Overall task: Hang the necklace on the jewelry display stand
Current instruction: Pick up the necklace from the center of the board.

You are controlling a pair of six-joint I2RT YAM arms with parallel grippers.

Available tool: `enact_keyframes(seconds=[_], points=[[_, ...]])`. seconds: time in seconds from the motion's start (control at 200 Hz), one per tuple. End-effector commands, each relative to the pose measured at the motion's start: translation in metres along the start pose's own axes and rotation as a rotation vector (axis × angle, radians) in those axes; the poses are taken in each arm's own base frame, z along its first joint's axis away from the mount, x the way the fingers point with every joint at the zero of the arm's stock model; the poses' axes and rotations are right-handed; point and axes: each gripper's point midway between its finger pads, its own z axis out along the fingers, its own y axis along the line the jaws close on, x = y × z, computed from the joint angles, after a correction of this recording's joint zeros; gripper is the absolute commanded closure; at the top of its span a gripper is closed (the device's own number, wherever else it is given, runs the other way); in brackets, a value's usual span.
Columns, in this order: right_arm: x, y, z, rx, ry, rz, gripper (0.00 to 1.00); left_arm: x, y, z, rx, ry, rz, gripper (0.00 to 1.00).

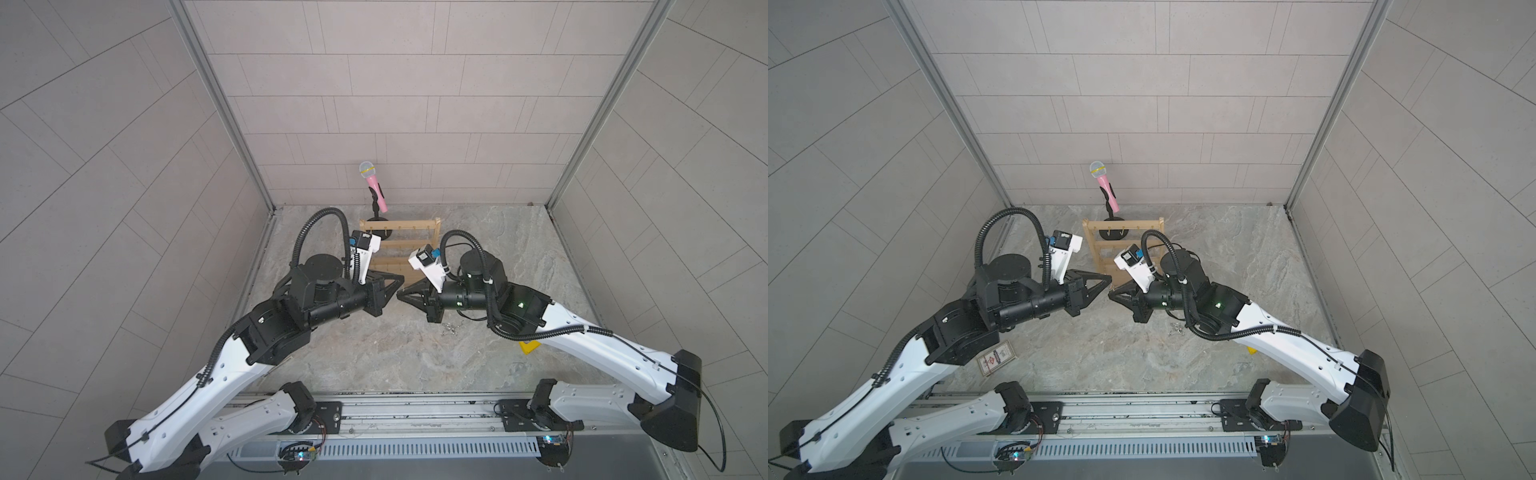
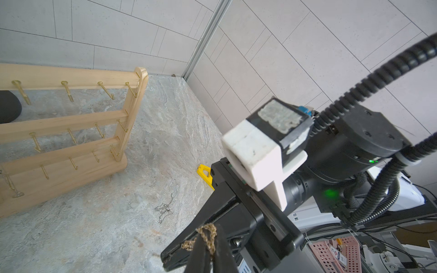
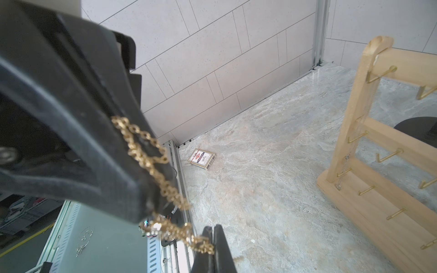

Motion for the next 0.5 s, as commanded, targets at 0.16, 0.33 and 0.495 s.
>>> enact_keyframes(seconds=[0.16, 0.33, 0.495], points=[[-0.0031, 0.0074, -0.0086, -0.026, -0.025, -0.03, 0.91, -0.0111, -0.0001, -0.0079, -0.019, -0.043, 0.019, 0.92], [-0.0028, 0.0074, -0.0072, -0.031, -0.022, -0.032, 0.94, -0.0113, -0.0005, -0.0076, -0.018, -0.042, 0.019, 0.92], [-0.0016, 0.0076, -0.0073, -0.032, -0.02, -0.033, 0.97, -0.0132, 0.0, -0.0103, -0.024, -0.053, 0.02, 0.92]])
